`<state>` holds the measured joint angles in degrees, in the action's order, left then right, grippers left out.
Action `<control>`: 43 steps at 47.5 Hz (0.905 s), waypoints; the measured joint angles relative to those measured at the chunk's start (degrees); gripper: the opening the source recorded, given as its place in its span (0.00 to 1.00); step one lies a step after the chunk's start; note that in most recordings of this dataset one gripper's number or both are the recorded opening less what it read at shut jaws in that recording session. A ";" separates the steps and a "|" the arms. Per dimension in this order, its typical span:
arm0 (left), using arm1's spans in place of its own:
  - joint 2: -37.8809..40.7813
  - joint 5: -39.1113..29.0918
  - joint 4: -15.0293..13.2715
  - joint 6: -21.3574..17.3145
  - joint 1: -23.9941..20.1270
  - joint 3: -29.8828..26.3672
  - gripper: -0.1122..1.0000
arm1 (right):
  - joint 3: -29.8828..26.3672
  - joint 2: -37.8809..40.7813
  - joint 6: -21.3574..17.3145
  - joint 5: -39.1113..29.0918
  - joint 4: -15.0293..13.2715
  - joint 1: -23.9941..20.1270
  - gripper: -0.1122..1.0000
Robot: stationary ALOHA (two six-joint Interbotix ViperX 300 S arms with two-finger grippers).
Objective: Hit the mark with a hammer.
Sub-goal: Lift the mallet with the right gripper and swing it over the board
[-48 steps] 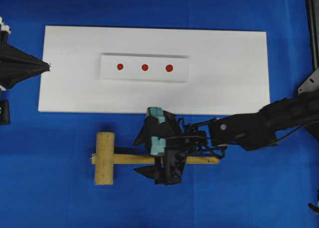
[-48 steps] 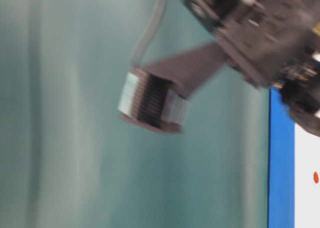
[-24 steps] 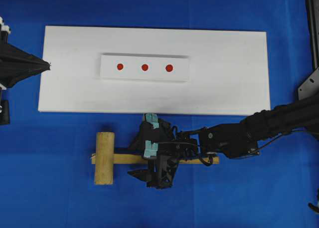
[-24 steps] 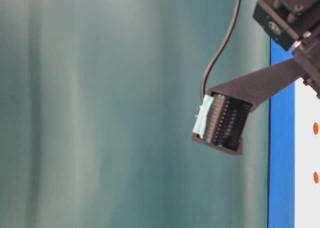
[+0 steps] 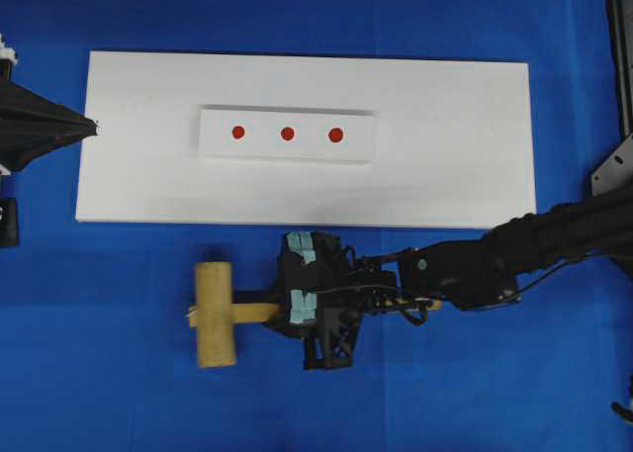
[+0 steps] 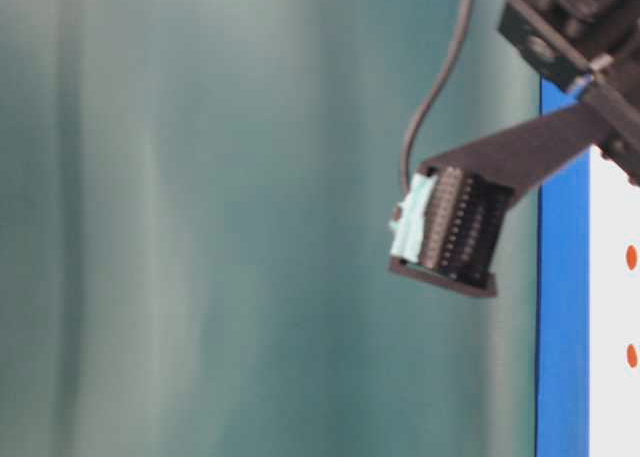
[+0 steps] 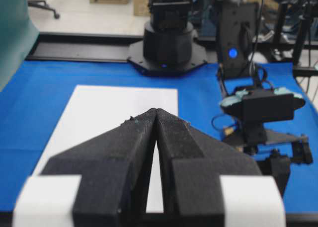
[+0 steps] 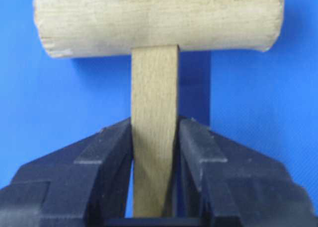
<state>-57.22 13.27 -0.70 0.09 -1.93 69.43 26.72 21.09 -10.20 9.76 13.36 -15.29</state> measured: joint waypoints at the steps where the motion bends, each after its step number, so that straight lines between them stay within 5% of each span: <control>1: 0.00 -0.09 0.00 0.00 0.00 0.00 0.12 | 0.35 -0.53 0.35 -0.35 0.00 0.09 0.21; 34: -0.35 -1.67 -0.09 0.26 -0.09 0.00 0.12 | 8.17 -27.16 5.71 -8.70 -1.67 6.24 0.21; 43: -0.35 -1.76 -0.18 0.26 -0.09 0.00 0.12 | 8.44 -27.16 5.89 -8.88 -5.98 10.02 0.21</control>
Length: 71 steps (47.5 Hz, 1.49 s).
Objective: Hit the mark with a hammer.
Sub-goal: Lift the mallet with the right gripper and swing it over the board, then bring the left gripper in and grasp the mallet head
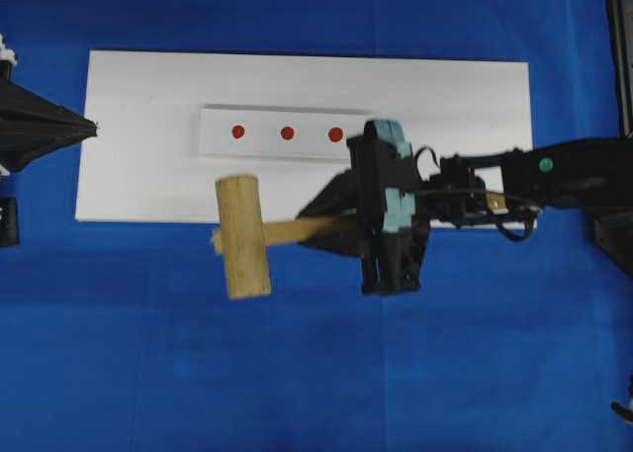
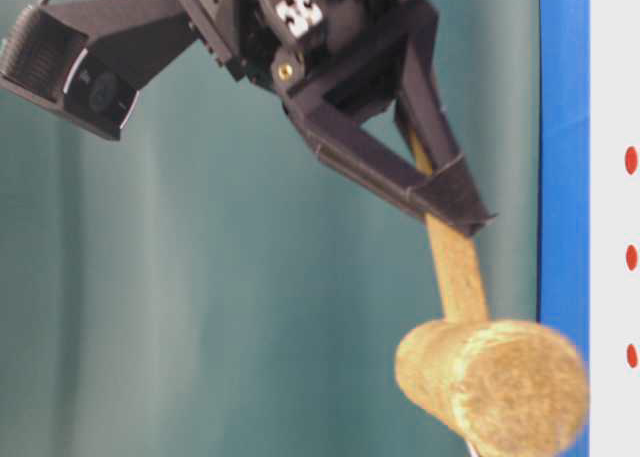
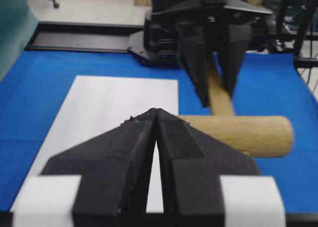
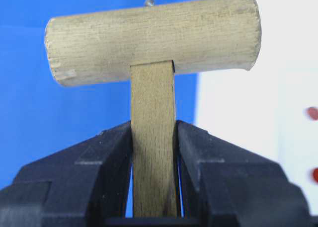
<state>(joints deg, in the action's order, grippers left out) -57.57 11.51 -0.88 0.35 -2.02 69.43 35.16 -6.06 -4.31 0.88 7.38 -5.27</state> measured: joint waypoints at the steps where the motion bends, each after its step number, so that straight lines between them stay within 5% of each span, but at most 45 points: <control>1: 0.00 0.00 0.00 0.00 0.09 0.00 0.12 | 0.09 -0.09 0.00 0.09 -0.53 0.53 0.21; 20: 0.00 -0.09 -0.18 1.23 -0.79 0.09 0.12 | 0.00 -0.09 -0.09 0.35 -12.83 11.43 0.21; 33: 0.09 -0.09 -0.18 2.81 -2.81 0.09 0.12 | 0.00 0.00 0.53 3.52 -18.81 11.69 0.21; 43: 0.26 -0.09 -0.26 4.83 -3.87 0.09 0.12 | 0.00 -0.09 5.71 9.14 -27.33 12.13 0.21; 52: 0.35 -0.09 -0.26 6.86 -3.87 0.18 0.13 | 0.00 -0.09 14.50 12.74 -29.36 12.74 0.21; 60: 0.26 -0.09 -0.35 9.76 -3.96 0.18 0.47 | 0.00 0.00 21.80 13.62 -29.36 13.45 0.21; 66: 0.44 0.00 -0.35 13.27 -3.96 0.18 0.81 | 0.00 -0.09 22.32 14.24 -29.36 13.27 0.21; 71: 1.14 0.62 -0.35 15.29 -3.96 0.18 0.94 | 0.00 -0.09 22.32 14.33 -29.36 13.36 0.21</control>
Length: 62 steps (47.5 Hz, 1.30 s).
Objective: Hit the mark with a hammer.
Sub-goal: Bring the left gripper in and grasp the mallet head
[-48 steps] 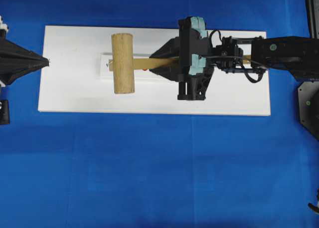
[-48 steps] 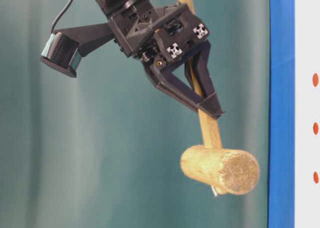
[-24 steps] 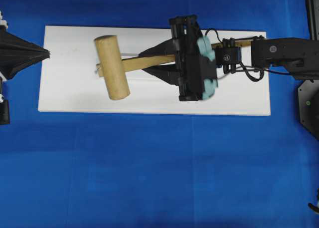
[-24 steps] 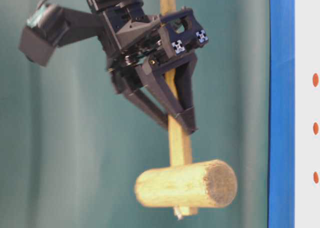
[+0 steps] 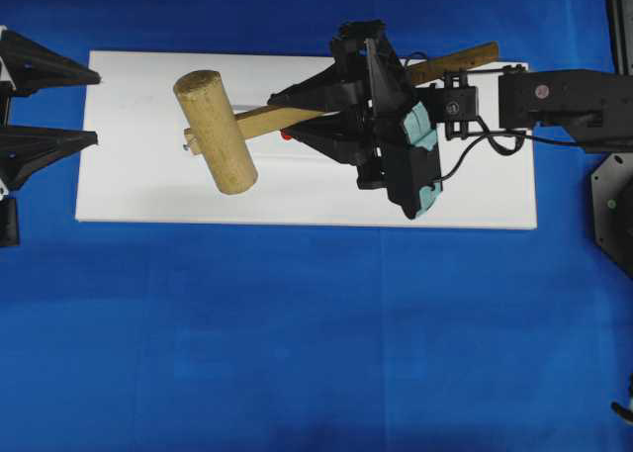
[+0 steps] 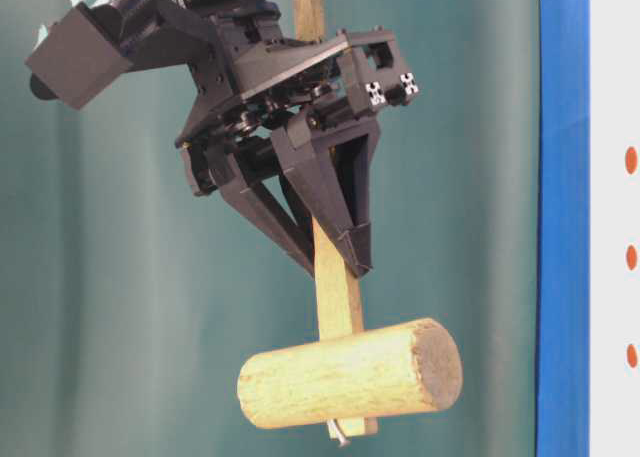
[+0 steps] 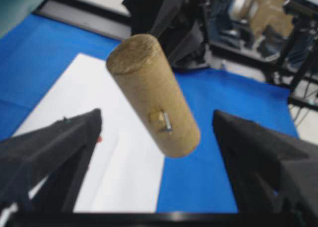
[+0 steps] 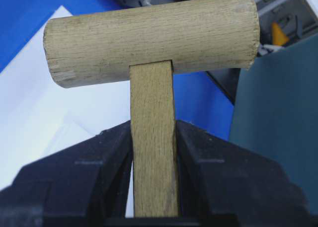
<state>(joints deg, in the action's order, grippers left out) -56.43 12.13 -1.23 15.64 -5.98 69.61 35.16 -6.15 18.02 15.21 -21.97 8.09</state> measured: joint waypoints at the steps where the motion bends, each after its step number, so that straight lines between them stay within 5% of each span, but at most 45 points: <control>1: 0.26 0.35 0.00 0.35 0.00 0.00 0.94 | 0.00 0.00 0.09 0.00 0.00 0.09 0.21; 29: 22.06 19.69 -0.35 3.34 -0.88 -5.45 0.94 | -0.62 0.00 0.09 1.14 0.00 0.35 0.21; 51: 33.84 20.74 -0.62 6.15 -1.14 -13.54 0.92 | -0.70 0.09 0.18 1.14 0.00 0.44 0.21; 56: 33.93 20.74 -0.62 7.03 -1.14 -13.71 0.81 | -0.70 0.00 0.18 1.14 0.00 0.44 0.21; 62: 33.93 20.74 -0.53 9.40 -1.23 -13.62 0.53 | -0.70 0.00 0.35 1.14 0.00 0.35 0.20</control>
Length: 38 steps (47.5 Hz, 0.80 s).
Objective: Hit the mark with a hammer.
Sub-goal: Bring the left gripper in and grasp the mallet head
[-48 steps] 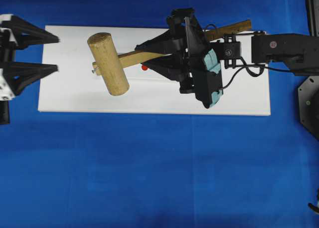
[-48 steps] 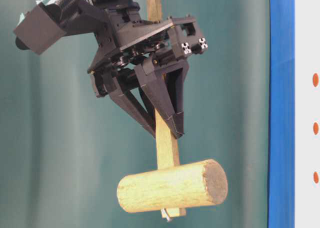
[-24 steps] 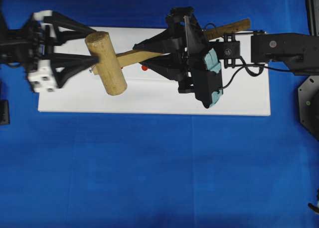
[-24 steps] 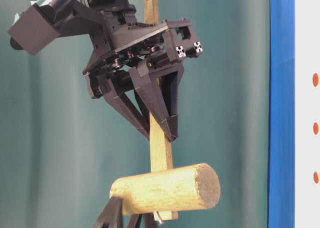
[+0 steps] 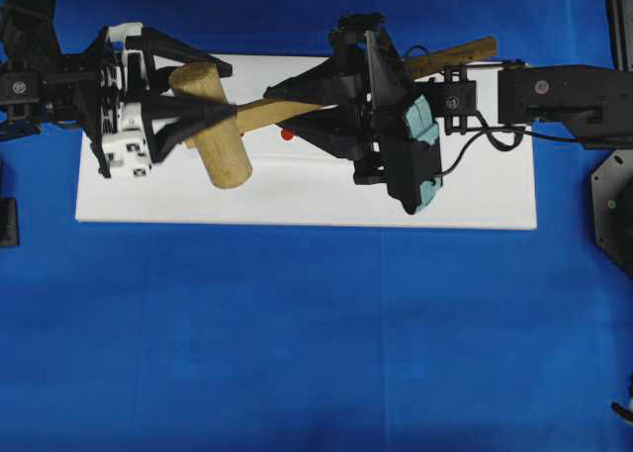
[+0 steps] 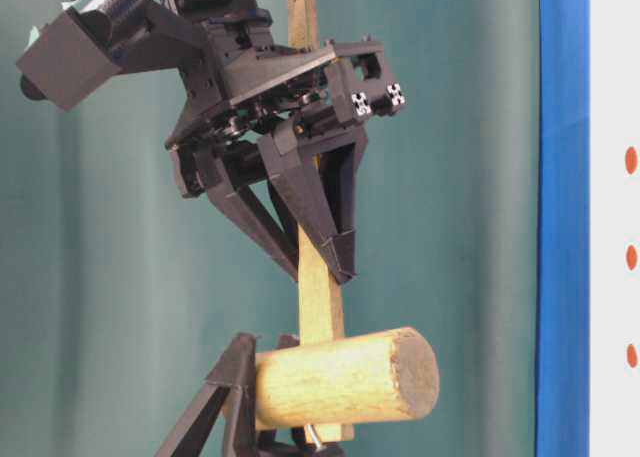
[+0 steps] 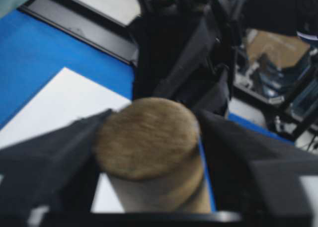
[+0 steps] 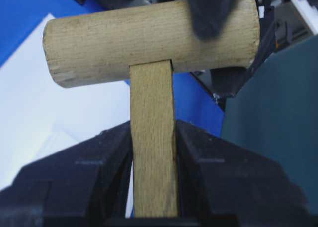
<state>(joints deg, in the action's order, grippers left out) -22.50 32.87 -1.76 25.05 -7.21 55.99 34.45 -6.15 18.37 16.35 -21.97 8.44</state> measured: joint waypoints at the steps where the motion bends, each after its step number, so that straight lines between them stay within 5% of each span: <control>1: 0.00 0.09 -0.09 0.09 0.00 -0.09 0.53 | 0.00 0.09 0.00 0.00 0.00 0.00 0.21; 26: 0.00 -1.05 -0.09 0.18 0.00 -0.18 0.53 | -0.70 0.00 -0.09 -2.90 1.76 -0.09 0.22; 38: -0.09 -2.02 0.09 -1.14 0.09 0.00 0.52 | -1.85 -0.18 -0.35 -6.59 5.01 0.09 0.80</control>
<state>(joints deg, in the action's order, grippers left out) -22.59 30.85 -1.67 23.91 -7.12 55.99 32.61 -6.33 18.02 9.76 -16.96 8.53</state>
